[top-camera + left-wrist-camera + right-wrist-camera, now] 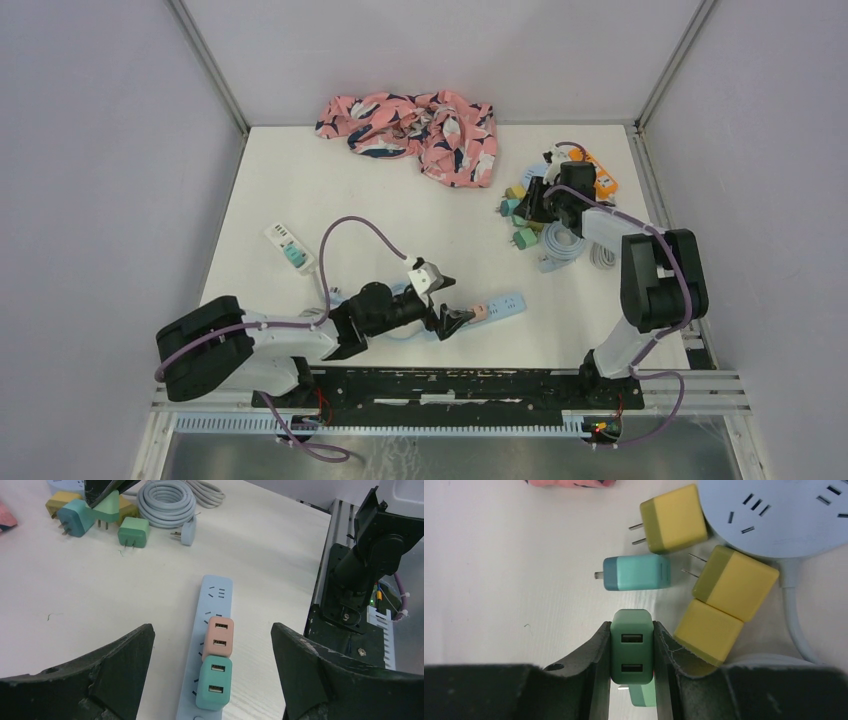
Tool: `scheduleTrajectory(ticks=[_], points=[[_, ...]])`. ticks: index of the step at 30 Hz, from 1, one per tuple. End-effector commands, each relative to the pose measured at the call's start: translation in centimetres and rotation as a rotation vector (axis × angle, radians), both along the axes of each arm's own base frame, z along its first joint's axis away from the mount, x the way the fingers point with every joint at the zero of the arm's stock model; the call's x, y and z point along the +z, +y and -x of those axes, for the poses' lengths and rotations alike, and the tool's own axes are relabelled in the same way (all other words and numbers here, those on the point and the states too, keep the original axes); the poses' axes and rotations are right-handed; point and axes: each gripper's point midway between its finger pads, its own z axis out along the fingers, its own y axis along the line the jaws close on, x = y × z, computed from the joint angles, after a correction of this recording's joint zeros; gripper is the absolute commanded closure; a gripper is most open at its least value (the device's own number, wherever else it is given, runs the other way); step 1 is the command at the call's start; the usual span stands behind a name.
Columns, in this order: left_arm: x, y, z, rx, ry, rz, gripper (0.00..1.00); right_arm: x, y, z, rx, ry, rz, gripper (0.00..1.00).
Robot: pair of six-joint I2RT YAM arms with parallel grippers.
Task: Pull the plug off the socket
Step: Place the plug at the center of the board.
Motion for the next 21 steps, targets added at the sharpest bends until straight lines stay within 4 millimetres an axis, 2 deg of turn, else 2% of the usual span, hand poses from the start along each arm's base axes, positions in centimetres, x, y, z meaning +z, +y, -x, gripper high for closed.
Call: scheduleTrajectory(ticks=[1,4,8,15,21], points=[[0.4,1.1,-0.2,0.047,0.031,0.027,0.06,2.2,-1.1,-2.9,-0.06,-0.062,-0.019,0.66],[0.4,1.7,-0.1,0.059,0.037,0.032,0.04,2.2,-1.4,-2.9,-0.046,-0.061,-0.02,0.54],[0.3,2.2,0.0,0.069,0.036,0.031,0.02,2.8,-1.9,-2.9,-0.035,-0.073,-0.023,0.48],[0.3,3.0,0.1,0.087,0.044,0.053,0.01,6.1,-1.8,-1.8,0.059,-0.154,-0.024,0.5],[0.0,3.1,0.1,0.083,0.064,0.059,0.01,9.9,1.1,1.9,0.321,-0.234,-0.084,0.54]])
